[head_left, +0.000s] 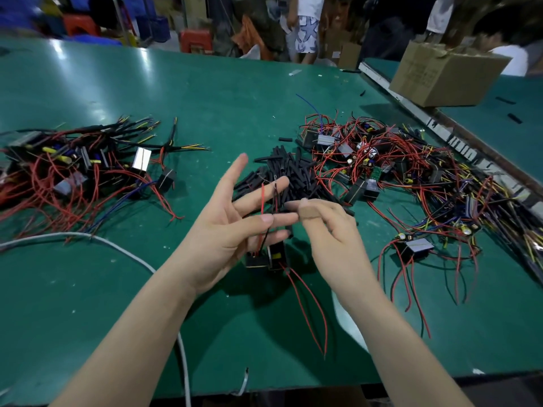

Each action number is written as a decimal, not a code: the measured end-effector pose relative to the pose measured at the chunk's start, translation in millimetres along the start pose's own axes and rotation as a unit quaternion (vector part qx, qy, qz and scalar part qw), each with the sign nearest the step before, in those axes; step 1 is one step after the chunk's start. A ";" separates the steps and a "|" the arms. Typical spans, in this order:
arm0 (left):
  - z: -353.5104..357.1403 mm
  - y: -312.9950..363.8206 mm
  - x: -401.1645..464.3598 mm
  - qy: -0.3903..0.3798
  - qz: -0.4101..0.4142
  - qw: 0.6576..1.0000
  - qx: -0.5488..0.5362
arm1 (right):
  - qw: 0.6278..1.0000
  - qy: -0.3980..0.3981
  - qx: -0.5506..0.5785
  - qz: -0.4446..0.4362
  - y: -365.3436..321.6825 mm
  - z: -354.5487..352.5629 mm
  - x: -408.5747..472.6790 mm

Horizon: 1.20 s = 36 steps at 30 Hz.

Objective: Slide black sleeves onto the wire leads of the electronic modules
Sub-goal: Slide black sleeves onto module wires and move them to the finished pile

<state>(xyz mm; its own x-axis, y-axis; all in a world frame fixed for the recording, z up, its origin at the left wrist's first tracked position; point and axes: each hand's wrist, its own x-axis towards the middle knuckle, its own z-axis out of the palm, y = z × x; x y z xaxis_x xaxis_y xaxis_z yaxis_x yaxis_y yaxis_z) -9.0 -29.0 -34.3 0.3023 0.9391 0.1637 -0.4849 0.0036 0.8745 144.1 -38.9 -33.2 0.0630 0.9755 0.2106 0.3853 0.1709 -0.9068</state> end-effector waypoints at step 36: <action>2.9 4.3 -4.8 0.092 0.149 0.982 0.071 | 0.909 0.078 0.408 0.028 -11.8 -8.2 8.5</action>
<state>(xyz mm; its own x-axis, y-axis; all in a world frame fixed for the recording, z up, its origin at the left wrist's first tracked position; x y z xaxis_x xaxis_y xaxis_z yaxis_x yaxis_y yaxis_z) -10.1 -34.5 -30.1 0.0053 0.9376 0.3476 -0.4059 -0.3157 0.8576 147.6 -33.8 -17.8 0.2160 0.9651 0.1479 -0.4307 0.2301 -0.8727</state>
